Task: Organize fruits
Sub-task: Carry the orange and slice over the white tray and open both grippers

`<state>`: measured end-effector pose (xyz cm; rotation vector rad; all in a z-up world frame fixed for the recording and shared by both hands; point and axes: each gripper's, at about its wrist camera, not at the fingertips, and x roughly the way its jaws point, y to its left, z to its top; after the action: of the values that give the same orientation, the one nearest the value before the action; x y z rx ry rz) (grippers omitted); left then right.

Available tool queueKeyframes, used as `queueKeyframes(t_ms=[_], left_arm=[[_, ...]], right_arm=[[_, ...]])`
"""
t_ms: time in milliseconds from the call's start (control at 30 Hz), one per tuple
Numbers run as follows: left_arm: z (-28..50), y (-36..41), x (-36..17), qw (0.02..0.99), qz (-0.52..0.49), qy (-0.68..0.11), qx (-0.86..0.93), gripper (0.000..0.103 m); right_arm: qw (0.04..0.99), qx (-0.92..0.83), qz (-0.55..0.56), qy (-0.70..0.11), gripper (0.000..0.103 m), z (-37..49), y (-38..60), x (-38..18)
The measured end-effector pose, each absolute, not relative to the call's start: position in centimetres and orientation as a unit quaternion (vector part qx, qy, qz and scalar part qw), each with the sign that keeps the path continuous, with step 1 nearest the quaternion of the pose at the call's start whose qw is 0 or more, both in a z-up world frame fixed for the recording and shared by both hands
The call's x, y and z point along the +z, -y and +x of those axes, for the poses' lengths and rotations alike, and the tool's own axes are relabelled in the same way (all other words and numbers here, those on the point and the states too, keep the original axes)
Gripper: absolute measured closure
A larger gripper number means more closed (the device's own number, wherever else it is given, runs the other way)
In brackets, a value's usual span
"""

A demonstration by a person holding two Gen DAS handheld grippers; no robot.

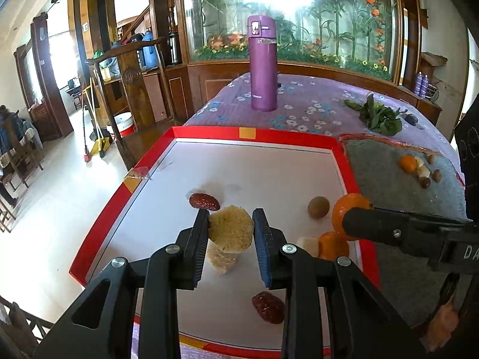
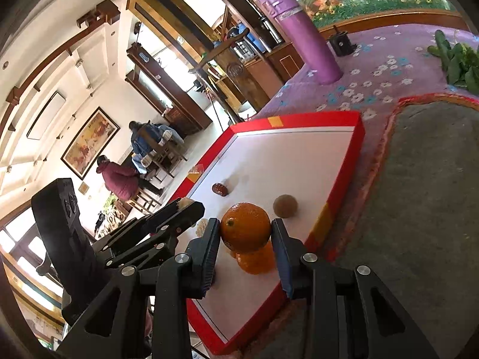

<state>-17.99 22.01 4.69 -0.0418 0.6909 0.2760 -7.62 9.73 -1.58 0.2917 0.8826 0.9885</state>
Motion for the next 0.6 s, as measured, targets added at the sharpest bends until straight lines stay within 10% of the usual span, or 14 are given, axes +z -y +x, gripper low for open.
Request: queueKeyframes(t_ms=[433, 600], left_arm=[[-17.7, -22.3, 4.3, 0.924, -0.018, -0.350, 0.151, 0.075], [-18.0, -22.0, 4.8, 0.926, -0.013, -0.339, 0.162, 0.047]], right_arm=[[0.775, 0.467, 0.117, -0.410, 0.064, -8.4, -11.3, -1.4], [0.778, 0.464, 0.127, -0.405, 0.064, -7.9, -10.2, -0.9]])
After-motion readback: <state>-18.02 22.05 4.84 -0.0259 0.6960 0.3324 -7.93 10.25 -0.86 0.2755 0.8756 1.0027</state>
